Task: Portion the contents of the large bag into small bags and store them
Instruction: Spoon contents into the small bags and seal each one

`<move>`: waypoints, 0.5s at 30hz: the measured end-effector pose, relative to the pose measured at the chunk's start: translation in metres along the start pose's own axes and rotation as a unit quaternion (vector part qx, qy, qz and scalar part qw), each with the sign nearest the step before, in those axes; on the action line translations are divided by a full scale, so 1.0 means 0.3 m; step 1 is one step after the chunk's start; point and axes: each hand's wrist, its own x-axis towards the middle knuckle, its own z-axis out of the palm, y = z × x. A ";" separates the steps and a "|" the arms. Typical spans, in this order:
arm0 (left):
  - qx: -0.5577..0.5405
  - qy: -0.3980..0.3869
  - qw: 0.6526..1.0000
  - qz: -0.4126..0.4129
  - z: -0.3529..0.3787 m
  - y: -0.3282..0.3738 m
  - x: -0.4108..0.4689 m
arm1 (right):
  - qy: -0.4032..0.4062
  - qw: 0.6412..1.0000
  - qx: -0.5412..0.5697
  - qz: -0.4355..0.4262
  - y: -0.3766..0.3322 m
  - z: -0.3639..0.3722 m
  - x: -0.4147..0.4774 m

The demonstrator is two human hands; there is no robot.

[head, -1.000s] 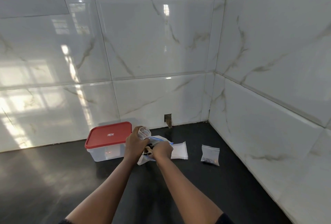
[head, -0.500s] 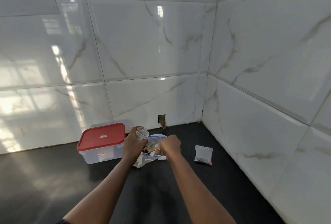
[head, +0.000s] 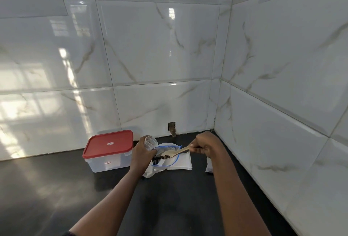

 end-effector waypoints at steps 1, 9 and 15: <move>0.000 -0.001 1.000 0.001 -0.001 -0.004 0.001 | 0.002 1.000 0.002 -0.006 -0.005 -0.016 -0.005; 0.005 -0.018 1.000 0.000 0.010 -0.017 -0.006 | 0.042 0.992 -0.014 -0.118 -0.071 0.017 -0.024; 0.006 -0.020 1.000 -0.005 0.012 -0.014 -0.006 | 0.053 0.964 -0.168 -0.199 -0.072 0.108 -0.056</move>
